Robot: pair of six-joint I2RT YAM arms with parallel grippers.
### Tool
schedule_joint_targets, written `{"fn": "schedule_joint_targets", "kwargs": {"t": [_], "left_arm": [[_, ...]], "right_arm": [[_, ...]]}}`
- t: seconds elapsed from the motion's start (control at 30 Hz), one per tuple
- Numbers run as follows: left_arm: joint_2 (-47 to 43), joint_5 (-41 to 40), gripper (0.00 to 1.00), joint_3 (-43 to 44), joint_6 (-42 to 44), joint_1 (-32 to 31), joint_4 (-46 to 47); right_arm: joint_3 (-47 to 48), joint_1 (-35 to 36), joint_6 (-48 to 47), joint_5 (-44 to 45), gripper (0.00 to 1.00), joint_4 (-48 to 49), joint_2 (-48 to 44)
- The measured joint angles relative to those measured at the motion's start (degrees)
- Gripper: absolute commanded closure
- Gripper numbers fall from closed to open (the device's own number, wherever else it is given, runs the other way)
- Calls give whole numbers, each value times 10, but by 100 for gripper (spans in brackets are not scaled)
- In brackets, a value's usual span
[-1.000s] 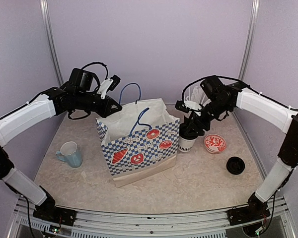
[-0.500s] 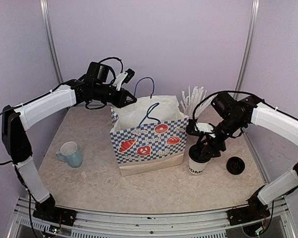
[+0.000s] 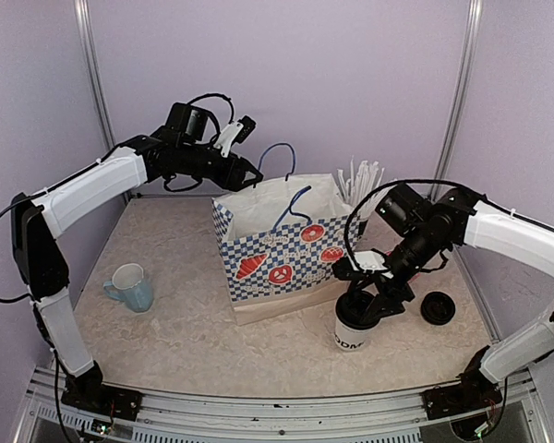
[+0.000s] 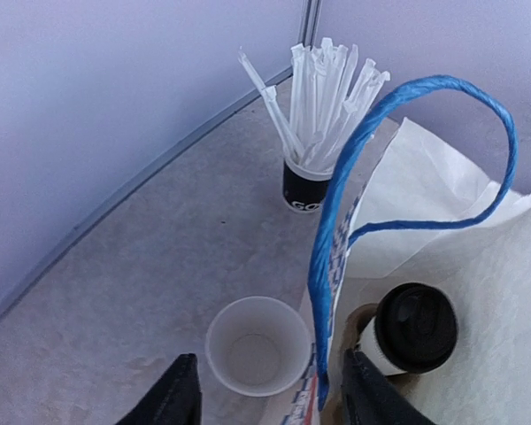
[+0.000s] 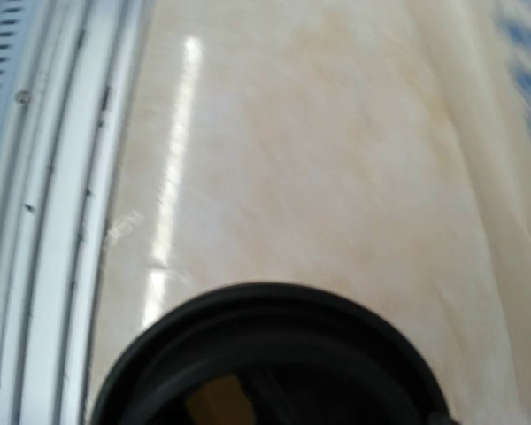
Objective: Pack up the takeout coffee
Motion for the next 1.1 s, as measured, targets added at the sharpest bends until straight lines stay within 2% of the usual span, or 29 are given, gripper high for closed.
{"fn": "schedule_joint_targets", "kwargs": {"t": [0.1, 0.3, 0.6, 0.8, 0.97, 1.1], "left_arm": [[-10, -49, 31, 10, 8, -9, -8], [-87, -135, 29, 6, 12, -23, -38], [-274, -183, 29, -88, -23, -46, -43], [-288, -191, 29, -105, -38, -58, -101], [-274, -200, 29, -105, -38, -107, -172], [-252, -222, 28, -105, -36, -168, -219]], "right_arm": [[3, 63, 2, 5, 39, 24, 19], [38, 153, 16, 25, 38, 77, 109], [96, 212, 62, 70, 36, 165, 193], [113, 218, 84, 77, 27, 185, 226], [128, 220, 93, 67, 1, 169, 236], [145, 220, 88, 60, 1, 142, 232]]}}
